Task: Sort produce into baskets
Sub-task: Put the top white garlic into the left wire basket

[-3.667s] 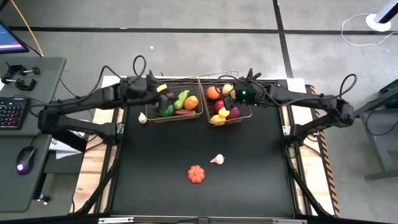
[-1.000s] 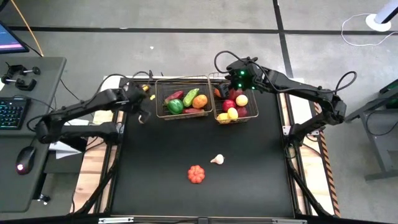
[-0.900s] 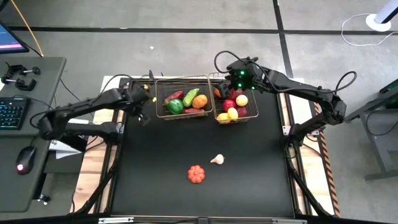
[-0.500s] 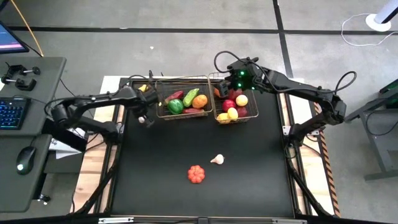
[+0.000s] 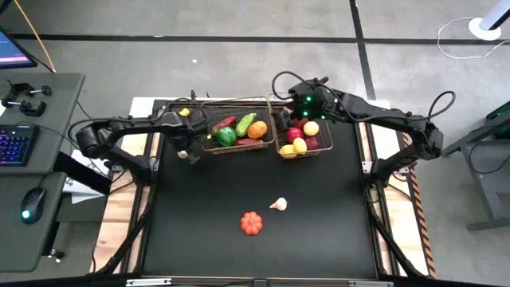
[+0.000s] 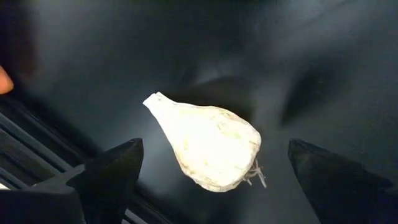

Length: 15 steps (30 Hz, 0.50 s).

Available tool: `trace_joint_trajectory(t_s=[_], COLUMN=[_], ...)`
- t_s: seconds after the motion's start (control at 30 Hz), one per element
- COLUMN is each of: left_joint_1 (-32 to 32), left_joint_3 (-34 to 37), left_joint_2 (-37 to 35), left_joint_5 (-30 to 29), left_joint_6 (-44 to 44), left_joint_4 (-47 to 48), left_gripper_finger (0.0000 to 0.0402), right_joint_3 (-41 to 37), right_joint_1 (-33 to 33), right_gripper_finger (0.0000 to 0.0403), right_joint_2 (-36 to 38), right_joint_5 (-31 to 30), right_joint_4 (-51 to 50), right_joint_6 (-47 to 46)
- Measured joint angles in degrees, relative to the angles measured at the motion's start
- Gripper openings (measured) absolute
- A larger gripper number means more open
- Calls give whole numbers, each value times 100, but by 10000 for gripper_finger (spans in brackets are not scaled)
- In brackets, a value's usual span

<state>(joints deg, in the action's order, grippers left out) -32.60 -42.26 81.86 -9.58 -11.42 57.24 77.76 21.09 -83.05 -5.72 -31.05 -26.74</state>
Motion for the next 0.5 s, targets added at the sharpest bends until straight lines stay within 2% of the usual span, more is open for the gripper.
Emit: trace_joint_trajectory(t_s=[0.1,0.23,0.37,0.5], left_joint_1=[0,0,0,0], left_joint_3=[0,0,0,0], left_joint_2=[36,47,47,13], left_joint_5=[0,-108,-129,-129], left_joint_6=[0,-40,-74,-76], left_joint_4=[2,8,23,41], left_gripper_finger=[376,334,262,164], right_joint_3=[0,-2,-2,-2], right_joint_1=[-28,-25,-25,-25], right_gripper_finger=[367,367,367,367], right_joint_2=[-1,-1,-1,-1], right_joint_5=[-1,-4,-4,-6], right_joint_4=[0,-1,-1,0], right_joint_6=[17,20,20,20])
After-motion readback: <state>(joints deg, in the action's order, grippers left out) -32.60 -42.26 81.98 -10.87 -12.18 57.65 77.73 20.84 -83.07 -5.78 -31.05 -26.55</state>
